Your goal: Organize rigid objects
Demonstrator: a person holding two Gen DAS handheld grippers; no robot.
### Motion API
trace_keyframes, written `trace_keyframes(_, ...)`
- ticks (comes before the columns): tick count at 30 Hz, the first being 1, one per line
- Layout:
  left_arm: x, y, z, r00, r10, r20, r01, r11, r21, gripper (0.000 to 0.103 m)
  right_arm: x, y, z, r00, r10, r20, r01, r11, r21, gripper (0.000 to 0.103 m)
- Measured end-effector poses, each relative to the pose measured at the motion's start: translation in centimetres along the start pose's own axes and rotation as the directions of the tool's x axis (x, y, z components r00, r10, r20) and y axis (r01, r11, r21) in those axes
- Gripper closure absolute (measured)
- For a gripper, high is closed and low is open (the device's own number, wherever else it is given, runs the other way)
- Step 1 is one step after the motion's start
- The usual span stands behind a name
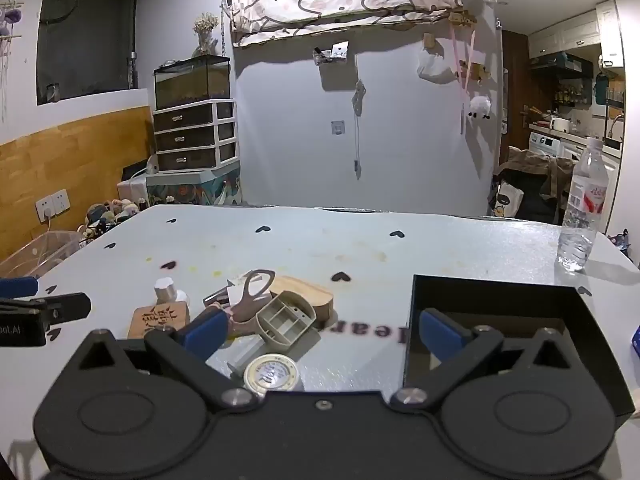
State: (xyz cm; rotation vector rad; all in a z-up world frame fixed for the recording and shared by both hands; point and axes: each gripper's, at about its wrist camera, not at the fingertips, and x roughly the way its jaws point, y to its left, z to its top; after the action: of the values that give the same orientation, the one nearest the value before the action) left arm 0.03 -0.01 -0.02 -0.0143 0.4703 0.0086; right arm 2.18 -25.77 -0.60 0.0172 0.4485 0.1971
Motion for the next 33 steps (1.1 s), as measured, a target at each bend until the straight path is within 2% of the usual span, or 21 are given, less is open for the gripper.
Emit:
trace_keyframes(16,-0.3,-1.1,-0.2,1.0,0.003,0.012,-0.003,1.0,-0.007,0.0,-0.1,-0.2,-0.3,1.0,-0.023,0.002,0.023,1.0,0.018,0.0)
trace_keyframes(19,0.1,0.3,-0.5,1.0,-0.007,0.013,0.008,1.0,-0.017,0.0,-0.1,-0.2,-0.4,1.0,-0.024,0.002,0.024,1.0,0.017,0.0)
trace_keyframes(33,-0.1,0.3,-0.3,1.0,-0.016,0.015,0.016,1.0,-0.011,0.0,-0.2,-0.1,-0.4,0.999,-0.032,0.0,0.032,0.999,0.016,0.0)
